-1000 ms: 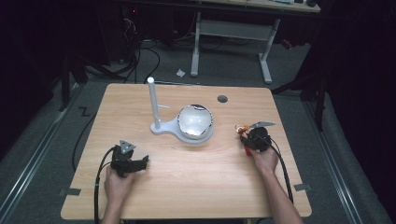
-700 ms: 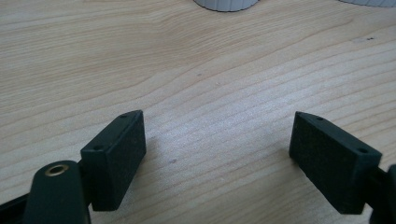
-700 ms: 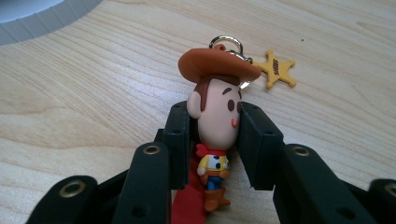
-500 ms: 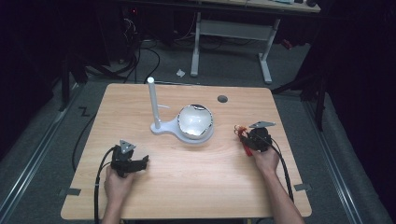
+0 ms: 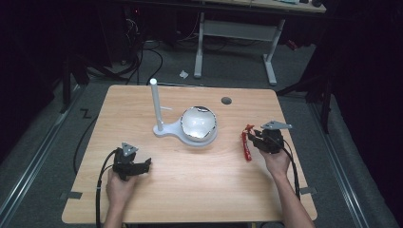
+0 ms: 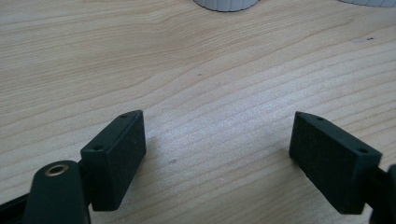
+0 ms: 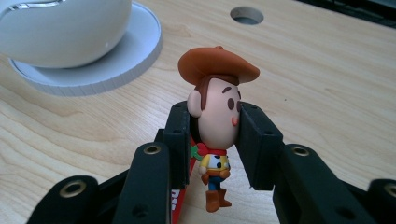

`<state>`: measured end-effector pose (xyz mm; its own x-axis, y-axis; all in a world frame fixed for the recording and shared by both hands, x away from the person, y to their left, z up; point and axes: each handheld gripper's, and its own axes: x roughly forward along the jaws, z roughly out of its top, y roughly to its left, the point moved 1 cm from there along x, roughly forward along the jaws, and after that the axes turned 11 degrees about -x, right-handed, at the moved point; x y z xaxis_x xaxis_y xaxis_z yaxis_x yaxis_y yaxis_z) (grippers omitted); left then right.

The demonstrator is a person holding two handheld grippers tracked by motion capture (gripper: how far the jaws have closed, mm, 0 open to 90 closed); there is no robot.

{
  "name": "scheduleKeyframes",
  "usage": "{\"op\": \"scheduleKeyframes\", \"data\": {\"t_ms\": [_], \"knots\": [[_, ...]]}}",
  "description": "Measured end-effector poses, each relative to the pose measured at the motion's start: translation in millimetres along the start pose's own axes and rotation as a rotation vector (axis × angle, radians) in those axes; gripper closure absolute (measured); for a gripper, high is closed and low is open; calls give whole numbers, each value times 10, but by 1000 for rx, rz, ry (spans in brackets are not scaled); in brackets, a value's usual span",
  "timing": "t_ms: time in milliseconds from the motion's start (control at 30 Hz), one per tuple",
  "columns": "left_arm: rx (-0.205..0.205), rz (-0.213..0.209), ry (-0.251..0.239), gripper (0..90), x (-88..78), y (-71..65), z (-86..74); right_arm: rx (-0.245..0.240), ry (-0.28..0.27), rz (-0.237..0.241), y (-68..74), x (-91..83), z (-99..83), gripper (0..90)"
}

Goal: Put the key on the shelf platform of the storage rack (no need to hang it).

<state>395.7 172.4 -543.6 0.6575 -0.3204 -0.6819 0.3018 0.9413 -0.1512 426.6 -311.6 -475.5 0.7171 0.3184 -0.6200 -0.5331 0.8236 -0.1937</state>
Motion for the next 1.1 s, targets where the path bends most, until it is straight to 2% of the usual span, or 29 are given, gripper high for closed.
{"op": "scheduleKeyframes", "data": {"t_ms": [200, 633, 867, 1100], "knots": [[0, 0, 0, 190, 0, 0, 0, 11, -15, 9, -20, -124, 33, 669], [0, 0, 0, 190, 0, 0, 0, 13, -42, 79, -44, -368, 184, 669], [0, 0, 0, 190, 0, -1, 0, 2, -91, 106, -47, -537, 311, 669], [-1, 0, 0, 190, 0, -1, 0, -28, -127, 124, -19, -626, 417, 669]]}}
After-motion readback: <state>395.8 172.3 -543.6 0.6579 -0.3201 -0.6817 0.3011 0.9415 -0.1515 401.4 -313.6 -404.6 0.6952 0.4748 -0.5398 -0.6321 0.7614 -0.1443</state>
